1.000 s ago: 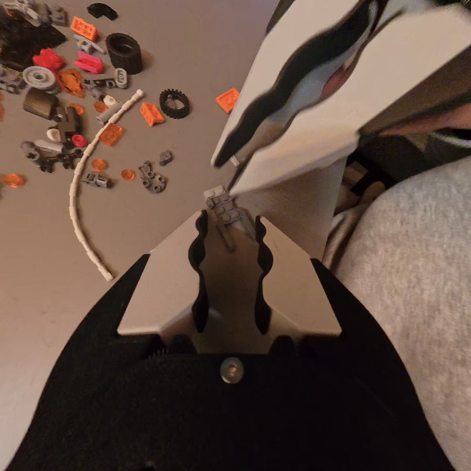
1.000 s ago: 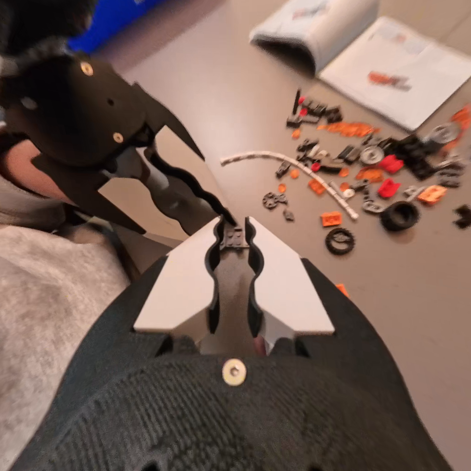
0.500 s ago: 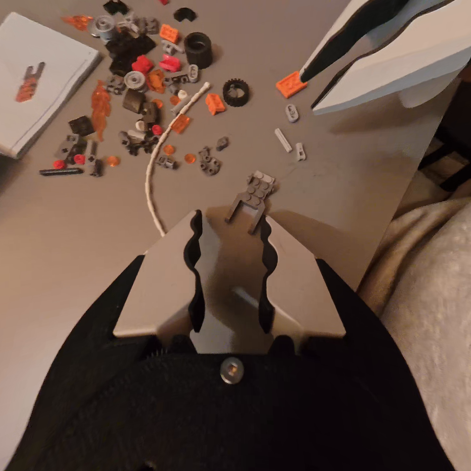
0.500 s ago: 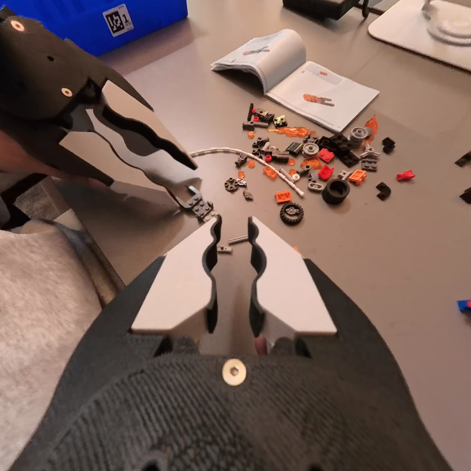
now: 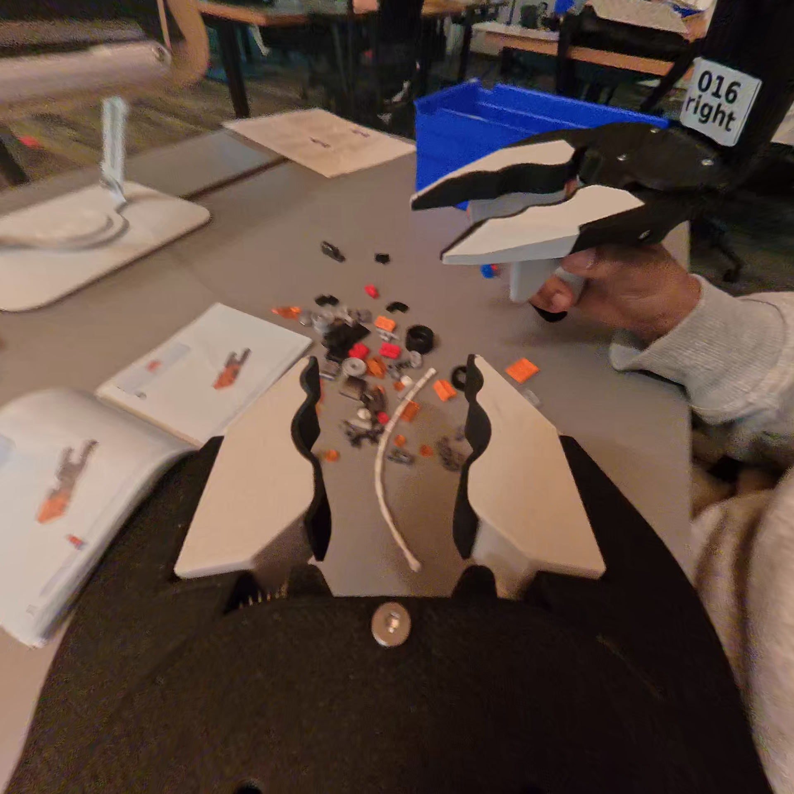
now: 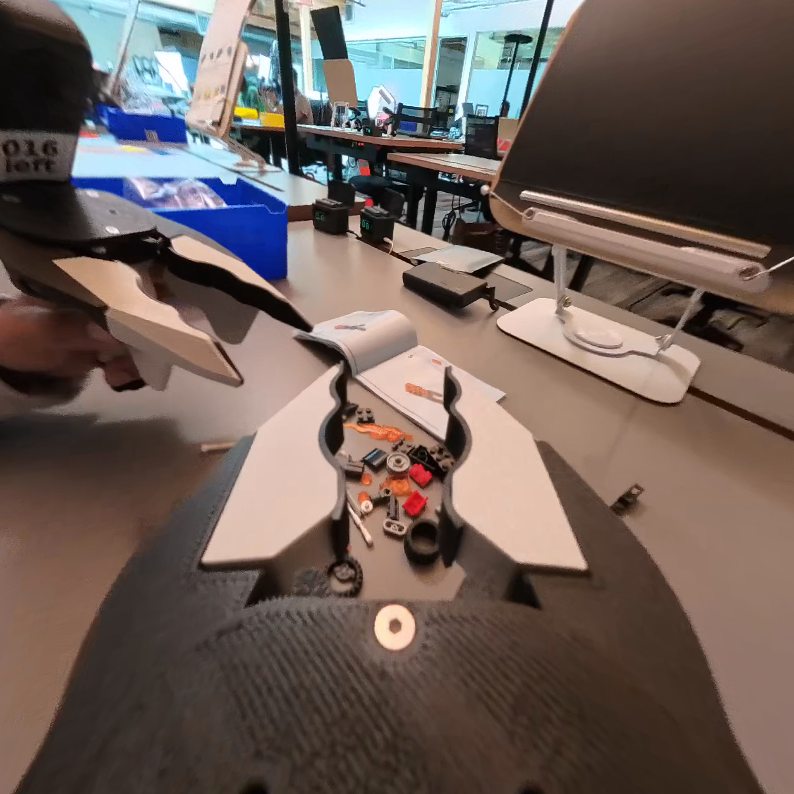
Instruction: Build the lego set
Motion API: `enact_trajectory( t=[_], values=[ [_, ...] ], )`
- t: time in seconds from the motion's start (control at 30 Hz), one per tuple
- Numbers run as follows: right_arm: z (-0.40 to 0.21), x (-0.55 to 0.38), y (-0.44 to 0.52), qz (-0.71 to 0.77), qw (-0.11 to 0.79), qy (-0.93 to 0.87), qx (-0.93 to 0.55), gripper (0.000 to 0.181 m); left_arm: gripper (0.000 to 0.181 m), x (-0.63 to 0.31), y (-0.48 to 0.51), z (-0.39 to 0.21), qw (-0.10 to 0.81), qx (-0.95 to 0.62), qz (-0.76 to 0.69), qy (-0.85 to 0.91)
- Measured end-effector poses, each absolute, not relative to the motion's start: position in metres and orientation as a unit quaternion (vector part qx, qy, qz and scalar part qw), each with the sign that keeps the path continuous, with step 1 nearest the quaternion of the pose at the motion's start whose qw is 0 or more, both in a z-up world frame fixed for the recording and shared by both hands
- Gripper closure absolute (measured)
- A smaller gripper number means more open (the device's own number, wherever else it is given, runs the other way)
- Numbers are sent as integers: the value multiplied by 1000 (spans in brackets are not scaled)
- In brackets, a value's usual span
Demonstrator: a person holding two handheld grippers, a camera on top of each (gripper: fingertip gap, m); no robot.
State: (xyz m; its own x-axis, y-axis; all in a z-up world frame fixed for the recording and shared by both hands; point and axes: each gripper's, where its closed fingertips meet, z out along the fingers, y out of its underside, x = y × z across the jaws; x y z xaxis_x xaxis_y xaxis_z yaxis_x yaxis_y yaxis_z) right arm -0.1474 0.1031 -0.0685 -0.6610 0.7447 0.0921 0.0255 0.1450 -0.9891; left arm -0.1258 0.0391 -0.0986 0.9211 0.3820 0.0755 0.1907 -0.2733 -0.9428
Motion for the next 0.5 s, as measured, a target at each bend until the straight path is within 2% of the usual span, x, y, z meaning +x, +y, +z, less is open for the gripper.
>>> enact_trajectory(
  t=[0.03,0.17,0.33,0.5],
  values=[
    [-65,-151,104,601,290,-688,-285,139,112,-134,40,-94,579,-790,96,-177],
    [-63,-157,113,611,287,-680,-287,145,114,-168,39,-80,587,-777,142,-177],
    [-89,-161,115,574,282,-713,-287,126,127,-163,29,-93,595,-782,126,-132],
    [-91,-165,127,542,325,-717,-294,115,127,-162,18,-105,570,-797,150,-132]
  ],
)
